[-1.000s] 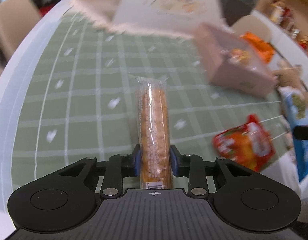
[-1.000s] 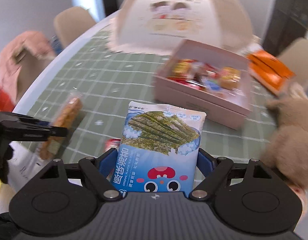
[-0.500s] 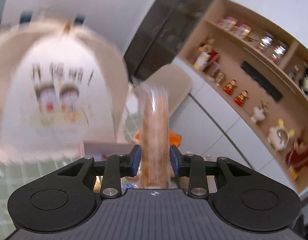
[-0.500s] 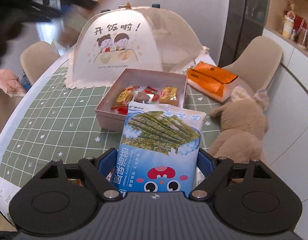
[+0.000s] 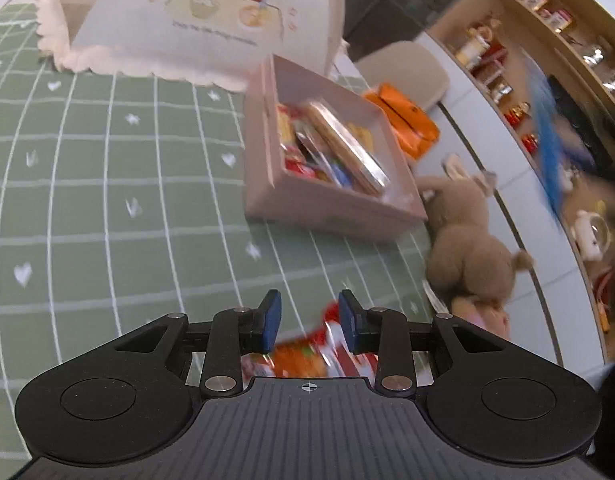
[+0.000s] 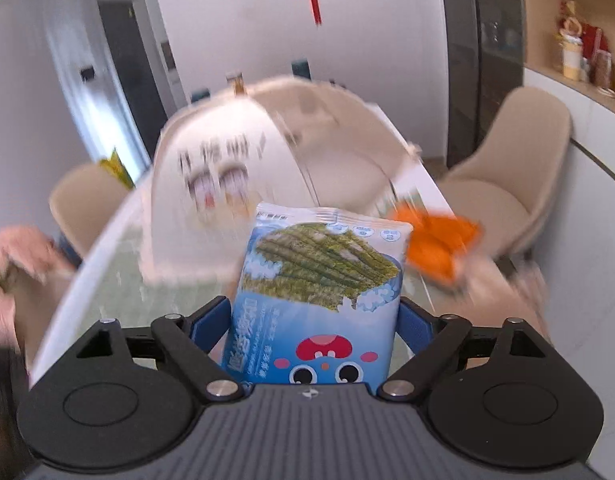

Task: Organize snacks
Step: 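Drop the bread-stick pack into the pink box with left while right drops the seaweed pack in, then grasp the small orange candy packet with left while right grasps the red chicken-leg pack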

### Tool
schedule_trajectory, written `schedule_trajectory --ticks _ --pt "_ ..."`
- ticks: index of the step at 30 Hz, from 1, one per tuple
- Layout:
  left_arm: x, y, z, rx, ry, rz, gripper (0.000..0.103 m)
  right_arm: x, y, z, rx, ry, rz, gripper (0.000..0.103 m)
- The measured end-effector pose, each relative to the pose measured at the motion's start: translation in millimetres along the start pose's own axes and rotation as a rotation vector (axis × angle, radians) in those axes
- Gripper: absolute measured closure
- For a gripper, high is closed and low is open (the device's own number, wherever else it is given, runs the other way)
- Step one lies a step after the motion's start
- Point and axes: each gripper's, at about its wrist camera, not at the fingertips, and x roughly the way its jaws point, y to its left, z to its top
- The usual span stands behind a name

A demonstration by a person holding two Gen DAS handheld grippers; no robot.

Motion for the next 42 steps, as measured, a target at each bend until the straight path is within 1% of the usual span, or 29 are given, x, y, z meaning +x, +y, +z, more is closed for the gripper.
schedule_trajectory --ticks 1,3,6,8,10,13,15,16,18,20,21,23,25,27,29,30,31,33,35,37,38,40,42 --pt "0.7 -0.2 -3.9 -0.006 -0.003 -0.009 0.068 17.5 6.2 13.7 -0.004 0.018 0.002 0.006" --pt "-3.5 2.7 -9.4 -0.016 -0.016 -0.007 0.068 47.1 15.7 27.5 -0.002 0.044 -0.005 0.006" --pt "-9.8 9.2 -16.7 -0.013 -0.031 0.037 0.068 75.9 19.7 22.4 0.022 0.072 -0.028 0.006" --pt "-16.2 16.8 -25.4 -0.009 -0.032 0.083 0.068 76.7 18.2 7.1 0.056 0.093 -0.010 0.006" --pt "-19.4 22.7 -35.1 0.010 -0.009 0.099 0.068 77.1 17.7 -13.2 0.052 0.138 0.028 0.006" --pt "-19.8 22.7 -49.4 0.048 0.044 0.072 0.068 73.0 18.0 -55.8 -0.033 0.226 0.013 0.006" --pt "-13.2 16.2 -56.9 0.084 0.090 0.039 0.068 70.2 17.1 -87.4 -0.079 0.286 0.004 0.006" --pt "-7.4 9.4 -59.6 0.109 0.126 0.011 0.068 68.2 16.0 -104.4 -0.091 0.319 0.006 0.007" --pt "3.4 -1.0 -66.5 0.148 0.201 -0.042 0.068 67.3 13.1 -134.5 -0.076 0.378 0.016 0.012" --pt "19.8 -7.9 -74.6 0.162 0.284 -0.112 0.068 68.3 9.8 -156.5 -0.041 0.415 0.031 0.025" --pt "28.8 -9.8 -77.5 0.147 0.313 -0.136 0.068 70.3 8.5 -165.3 -0.019 0.431 0.035 0.028" --pt "42.4 -10.9 -80.4 0.133 0.338 -0.145 0.068 76.3 6.0 -179.1 0.033 0.453 0.042 0.041" --pt "47.9 -8.3 -79.4 0.125 0.325 -0.098 0.070 85.7 5.2 -188.1 0.072 0.466 0.042 0.047" --pt "44.7 -0.7 -74.0 0.094 0.284 -0.069 0.073 91.5 8.2 -191.0 0.099 0.474 0.056 0.049" --pt "33.7 9.9 -66.5 0.063 0.214 -0.011 0.073 92.9 15.7 -193.6 0.107 0.470 0.092 0.055" --pt "28.2 14.5 -62.8 0.051 0.182 0.020 0.073 94.4 22.4 -194.5 0.102 0.479 0.121 0.055" --pt "21.7 21.8 -58.0 0.030 0.147 0.053 0.073 95.8 28.9 -194.9 0.091 0.486 0.137 0.056" --pt "10.8 32.9 -48.9 -0.017 0.088 0.087 0.073 98.2 45.8 -198.4 0.048 0.494 0.170 0.056" --pt "-0.7 40.9 -41.9 -0.049 0.040 0.105 0.073 99.1 62.4 -202.9 0.010 0.506 0.204 0.057" --pt "-9.3 42.8 -40.0 -0.064 0.013 0.116 0.073 96.5 75.5 -207.1 -0.039 0.509 0.227 0.059" --pt "-12.4 43.5 -39.4 -0.066 0.009 0.119 0.073 94.5 79.9 -208.6 -0.073 0.502 0.218 0.060" --pt "-17.6 41.7 -41.8 -0.060 0.030 0.118 0.073 90.3 78.9 -208.2 -0.129 0.483 0.154 0.060" --pt "-17.2 36.2 -49.4 -0.038 0.087 0.094 0.073 89.1 67.6 -207.0 -0.151 0.461 0.065 0.060"
